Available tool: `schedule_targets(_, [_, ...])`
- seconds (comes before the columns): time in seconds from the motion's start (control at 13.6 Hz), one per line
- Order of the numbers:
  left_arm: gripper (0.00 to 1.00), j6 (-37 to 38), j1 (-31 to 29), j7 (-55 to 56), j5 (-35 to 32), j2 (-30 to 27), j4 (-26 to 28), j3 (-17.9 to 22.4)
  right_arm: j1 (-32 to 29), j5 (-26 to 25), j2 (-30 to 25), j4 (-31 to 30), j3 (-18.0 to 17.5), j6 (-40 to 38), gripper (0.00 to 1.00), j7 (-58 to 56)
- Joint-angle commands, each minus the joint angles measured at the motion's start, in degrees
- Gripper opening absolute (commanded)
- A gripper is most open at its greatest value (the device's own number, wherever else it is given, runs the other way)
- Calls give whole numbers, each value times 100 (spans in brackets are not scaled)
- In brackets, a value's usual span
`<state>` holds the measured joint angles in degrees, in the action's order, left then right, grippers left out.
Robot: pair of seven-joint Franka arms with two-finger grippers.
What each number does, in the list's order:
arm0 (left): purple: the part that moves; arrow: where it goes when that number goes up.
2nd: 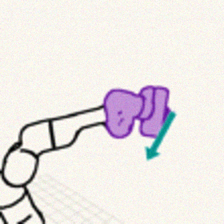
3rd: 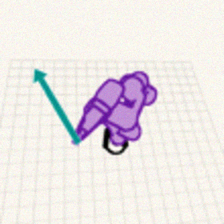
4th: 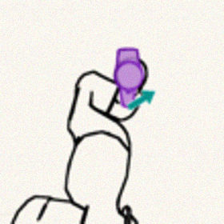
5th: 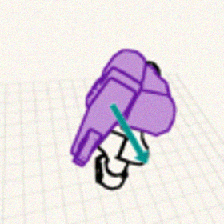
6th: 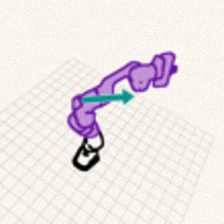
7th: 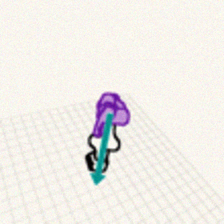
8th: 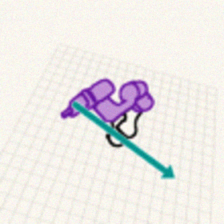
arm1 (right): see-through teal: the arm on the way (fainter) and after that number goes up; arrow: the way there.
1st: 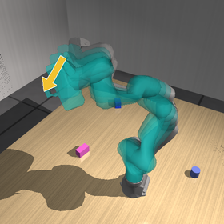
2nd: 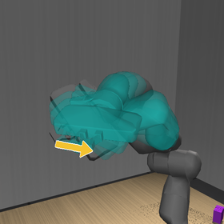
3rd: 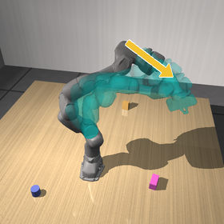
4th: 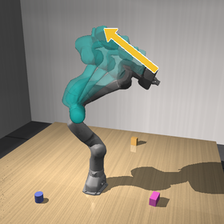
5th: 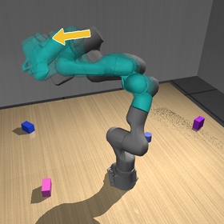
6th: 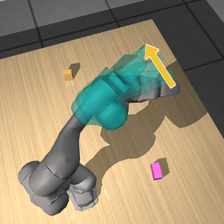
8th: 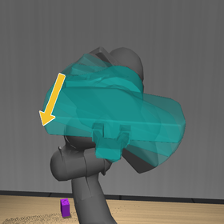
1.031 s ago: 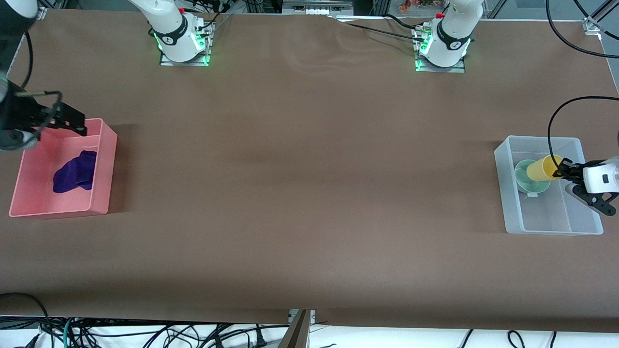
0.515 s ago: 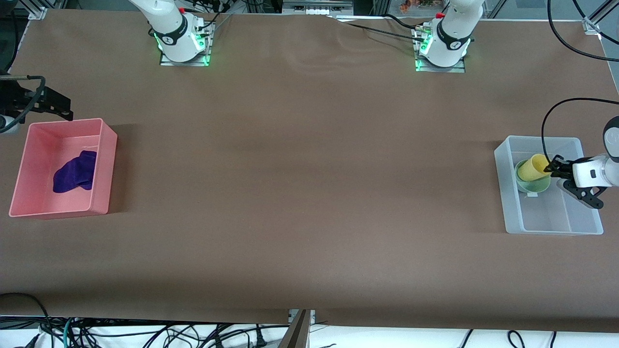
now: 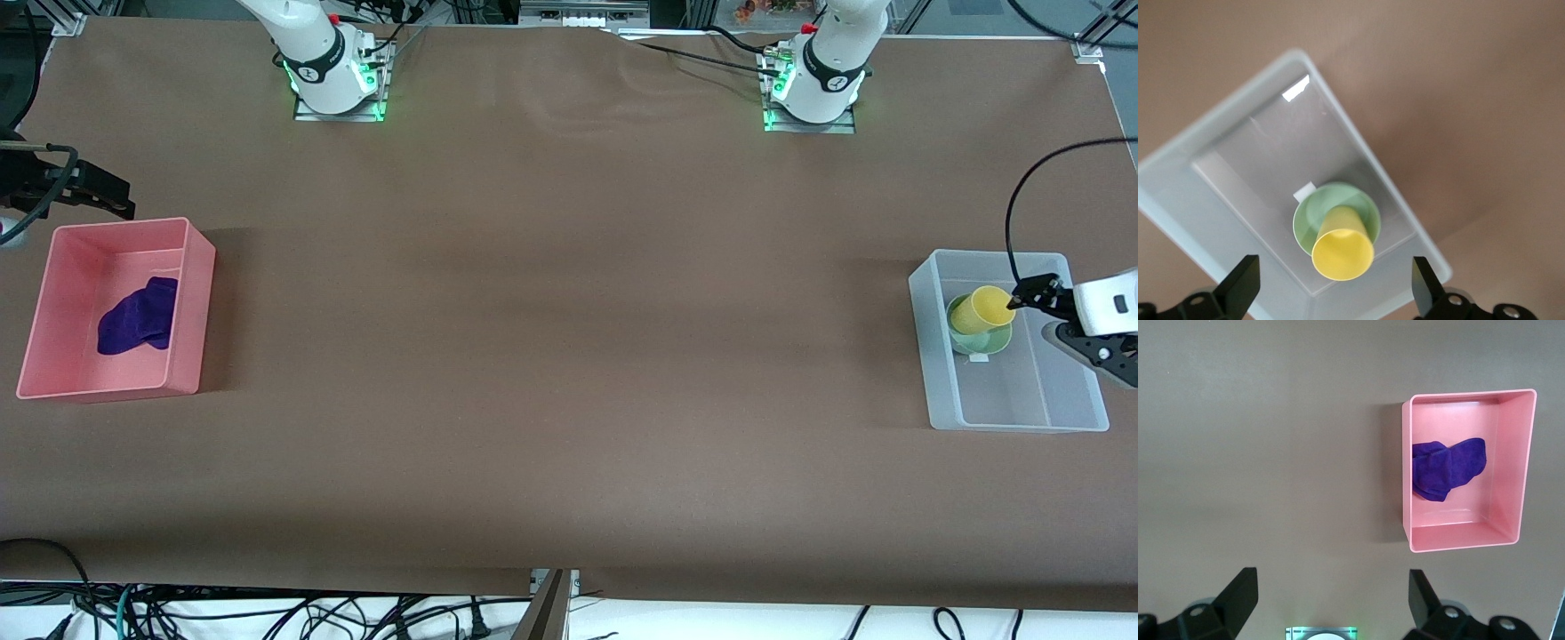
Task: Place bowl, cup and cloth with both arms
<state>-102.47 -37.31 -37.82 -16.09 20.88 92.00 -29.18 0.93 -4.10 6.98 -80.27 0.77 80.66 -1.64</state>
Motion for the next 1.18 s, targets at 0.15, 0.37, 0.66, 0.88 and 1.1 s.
schedule_targets(0.15, [100, 1191, 83, 1853, -69, -304, -935, -1096, 4, 76, 67, 90, -42, -33, 100, 111])
schedule_targets(0.37, [100, 1677, 443, 2620, -17, -303, -1333, -1265, -14, 84, 93, 143, -25, -15, 100, 103])
schedule_targets(0.66, [100, 1669, 506, 2578, 333, -469, -1290, -1178, -5, 76, 93, 143, -33, 2, 100, 103])
schedule_targets(0.88, [100, 1546, 1626, 2639, 736, -794, -1089, 29, -5, 76, 93, 143, -33, 20, 100, 103])
schedule_targets(1.1, [100, 906, 2814, 2666, 1573, -1487, -107, 1780, -5, 76, 93, 143, -33, 11, 100, 103])
